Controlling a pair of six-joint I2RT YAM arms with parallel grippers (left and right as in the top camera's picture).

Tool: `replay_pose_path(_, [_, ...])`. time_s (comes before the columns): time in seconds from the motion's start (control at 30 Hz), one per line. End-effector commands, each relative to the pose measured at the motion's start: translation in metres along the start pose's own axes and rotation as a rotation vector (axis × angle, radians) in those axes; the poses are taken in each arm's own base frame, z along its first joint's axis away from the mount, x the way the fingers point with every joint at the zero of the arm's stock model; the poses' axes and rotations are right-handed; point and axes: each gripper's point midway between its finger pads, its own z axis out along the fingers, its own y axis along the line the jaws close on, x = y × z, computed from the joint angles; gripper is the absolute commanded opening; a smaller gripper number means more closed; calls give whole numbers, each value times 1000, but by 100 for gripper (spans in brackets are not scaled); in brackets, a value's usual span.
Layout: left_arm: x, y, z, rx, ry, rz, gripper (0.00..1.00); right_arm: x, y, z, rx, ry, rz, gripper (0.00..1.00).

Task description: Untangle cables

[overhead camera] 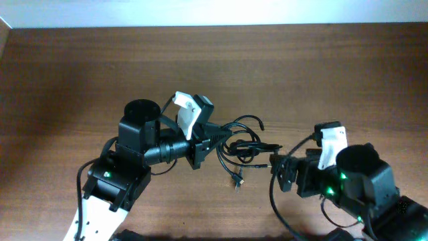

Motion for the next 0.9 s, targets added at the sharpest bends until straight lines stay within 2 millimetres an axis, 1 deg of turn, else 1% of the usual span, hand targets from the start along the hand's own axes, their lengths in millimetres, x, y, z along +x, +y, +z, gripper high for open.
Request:
replay_pose_path(0.0, [-10, -12, -4, 47, -22, 5, 0, -5, -34, -15, 181, -66, -176, 93])
replay_pose_path(0.03, [-9, -19, -5, 89, -14, 6, 0, -5, -59, -22, 323, -70, -181, 93])
replay_pose_path(0.07, [-8, -26, -6, 128, -10, 9, 0, 0, -69, -25, 375, -53, -187, 93])
replay_pose_path(0.1, [-9, -33, -7, 172, -9, 18, 0, 5, -71, -25, 382, -30, -191, 93])
replay_pose_path(0.13, [-12, -43, -9, 229, -18, 42, 0, 7, -68, -24, 361, -16, -209, 93])
replay_pose_path(0.17, [-17, -57, -13, 305, -35, 81, 0, 10, -55, -19, 282, 11, -274, 93])
replay_pose_path(0.2, [-22, -60, -14, 319, -50, 72, 0, 16, -39, -15, 181, 39, -342, 93])
replay_pose_path(0.23, [-24, -59, -14, 313, -57, 76, 0, 20, -29, -14, 123, 57, -376, 93])
replay_pose_path(0.3, [-26, -60, -14, 314, -63, 85, 0, 23, -20, -13, 68, 68, -390, 92])
replay_pose_path(0.37, [-26, -60, -14, 314, -64, 85, 0, 22, -2, -13, -33, 58, -435, 86])
replay_pose_path(0.43, [-26, -55, -12, 292, -65, 79, 0, 22, 17, -14, -140, 45, -457, 86])
replay_pose_path(0.47, [-27, -53, -11, 284, -67, 77, 0, 22, 23, -15, -172, 42, -463, 86])
replay_pose_path(0.53, [-27, -53, -10, 285, -66, 77, 0, 22, 24, -15, -180, 41, -463, 80])
replay_pose_path(0.57, [-27, -53, -10, 285, -66, 77, 0, 21, 26, -15, -189, 37, -464, 72])
replay_pose_path(0.6, [-26, -53, -10, 287, -65, 77, 0, 18, 29, -16, -201, 21, -466, 47])
replay_pose_path(0.63, [-25, -54, -10, 289, -60, 72, 0, 15, 30, -16, -204, 10, -468, 32])
replay_pose_path(0.67, [-25, -53, -10, 288, -57, 68, 0, 14, 31, -16, -205, 4, -468, 8])
replay_pose_path(0.7, [-25, -53, -10, 286, -58, 69, 9, 14, 31, -16, -205, 4, -468, 4])
replay_pose_path(0.73, [-25, -52, -10, 284, -59, 73, 18, 14, 31, -16, -205, 4, -468, 4])
replay_pose_path(0.77, [-25, -52, -10, 283, -60, 80, 25, 14, 31, -16, -204, 4, -468, 4])
replay_pose_path(0.8, [-25, -51, -10, 273, -61, 78, 99, 15, 30, -16, -202, 7, -467, 4])
replay_pose_path(0.87, [-20, -47, -8, 256, -50, 122, 99, 15, 29, -16, -198, 10, -466, 4])
